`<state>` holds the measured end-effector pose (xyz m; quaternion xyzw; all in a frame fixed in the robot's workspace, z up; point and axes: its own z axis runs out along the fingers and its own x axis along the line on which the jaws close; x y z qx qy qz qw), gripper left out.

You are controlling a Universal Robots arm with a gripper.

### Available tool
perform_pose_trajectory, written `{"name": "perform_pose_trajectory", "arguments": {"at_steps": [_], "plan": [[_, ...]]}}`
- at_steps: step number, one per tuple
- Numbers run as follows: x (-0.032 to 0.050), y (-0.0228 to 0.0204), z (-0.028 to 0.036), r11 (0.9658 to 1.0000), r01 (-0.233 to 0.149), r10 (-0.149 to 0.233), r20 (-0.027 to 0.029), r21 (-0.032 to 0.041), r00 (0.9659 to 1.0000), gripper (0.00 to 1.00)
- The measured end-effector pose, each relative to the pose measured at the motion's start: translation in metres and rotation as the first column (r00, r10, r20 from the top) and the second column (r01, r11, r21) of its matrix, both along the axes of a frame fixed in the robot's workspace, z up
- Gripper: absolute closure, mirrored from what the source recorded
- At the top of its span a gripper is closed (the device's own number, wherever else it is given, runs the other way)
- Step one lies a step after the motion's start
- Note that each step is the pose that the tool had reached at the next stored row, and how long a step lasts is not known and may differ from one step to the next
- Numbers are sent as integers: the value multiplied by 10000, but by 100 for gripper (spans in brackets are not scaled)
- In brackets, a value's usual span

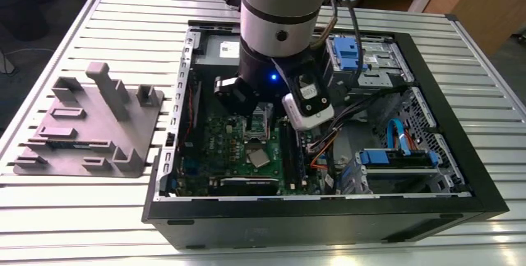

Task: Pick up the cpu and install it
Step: 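Place the cpu into insertion slot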

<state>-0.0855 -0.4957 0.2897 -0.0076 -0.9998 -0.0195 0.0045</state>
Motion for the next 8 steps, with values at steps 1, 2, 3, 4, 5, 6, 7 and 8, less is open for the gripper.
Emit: {"name": "perform_pose_trajectory", "arguments": {"at_steps": [1, 2, 3, 4, 5, 6, 7, 8], "plan": [[0, 0, 7, 10000, 0, 0, 0, -1, 10000, 57], [0, 0, 13, 10000, 0, 0, 0, 0, 10000, 57], [0, 0, 19, 10000, 0, 0, 0, -1, 10000, 57], [0, 0, 25, 10000, 0, 0, 0, -1, 10000, 57], [0, 0, 31, 10000, 0, 0, 0, -2, 10000, 57], [0, 0, 38, 10000, 0, 0, 0, -3, 10000, 57], [0, 0, 44, 10000, 0, 0, 0, -3, 10000, 57], [0, 0, 50, 10000, 0, 0, 0, -3, 10000, 57]]}}
